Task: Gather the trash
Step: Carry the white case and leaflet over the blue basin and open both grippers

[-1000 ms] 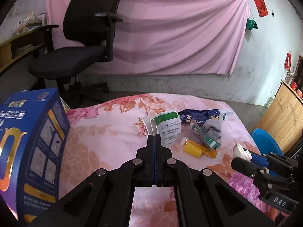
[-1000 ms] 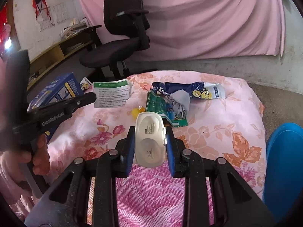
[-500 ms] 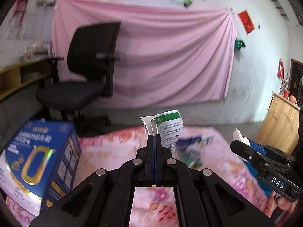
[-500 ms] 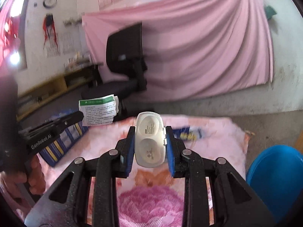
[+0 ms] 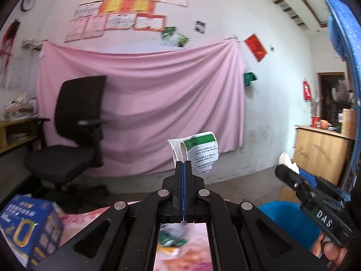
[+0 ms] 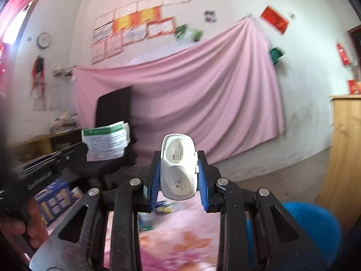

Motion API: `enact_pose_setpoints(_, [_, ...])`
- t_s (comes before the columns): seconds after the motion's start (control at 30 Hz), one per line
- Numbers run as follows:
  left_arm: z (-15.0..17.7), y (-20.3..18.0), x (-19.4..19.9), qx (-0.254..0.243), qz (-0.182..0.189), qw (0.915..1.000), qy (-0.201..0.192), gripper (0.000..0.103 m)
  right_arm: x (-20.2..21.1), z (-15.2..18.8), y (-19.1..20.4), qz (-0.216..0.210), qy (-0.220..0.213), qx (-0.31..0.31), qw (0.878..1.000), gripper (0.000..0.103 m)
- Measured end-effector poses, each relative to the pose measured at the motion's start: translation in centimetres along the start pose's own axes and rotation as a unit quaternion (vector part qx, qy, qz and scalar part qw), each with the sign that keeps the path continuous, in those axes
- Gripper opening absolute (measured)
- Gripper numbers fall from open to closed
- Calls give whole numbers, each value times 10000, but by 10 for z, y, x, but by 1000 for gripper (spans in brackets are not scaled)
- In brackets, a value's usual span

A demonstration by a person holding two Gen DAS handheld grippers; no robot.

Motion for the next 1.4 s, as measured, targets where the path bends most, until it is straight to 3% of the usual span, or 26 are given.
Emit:
enact_pose_setpoints(0.13, [-3, -47, -7, -157, 409, 9990, -19, 0, 15, -4, -37, 484, -87, -148, 9987, 59])
enact_pose_setpoints(0.23, [0, -79, -15, -224, 696, 9973, 77, 0, 16, 3, -68, 944, 199, -316, 9948, 59])
enact_pose_setpoints(0.57, [39, -160, -69, 80, 1484, 9830, 1076, 0, 23, 47, -143, 1776, 1286, -943, 9711, 59])
enact_pose_setpoints(0.9, [63, -184, -112, 214, 1632, 9658, 2003, 0, 20, 82, -178, 1967, 1969, -1352, 9509, 59])
enact_pose_setpoints(1.13, [82, -182, -118, 141, 1750, 9530, 2471, 0, 12, 90, -183, 1964, 2213, -1409, 9448, 59])
enact_pose_setpoints(1.4, [98, -175, -125, 552, 1955, 9314, 3020, 0, 8, 95, -185, 1971, 2355, -1447, 9406, 60])
Point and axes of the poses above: each gripper's, at about its wrist camera, not at the fingertips, and x roughly against the way its jaws point, y to its left, z to its underside, the point moved 7 cm from there along -x, roughly the way its jaws point, and after that the axes turned 2 degrees about -y, right-handed, at the moved point
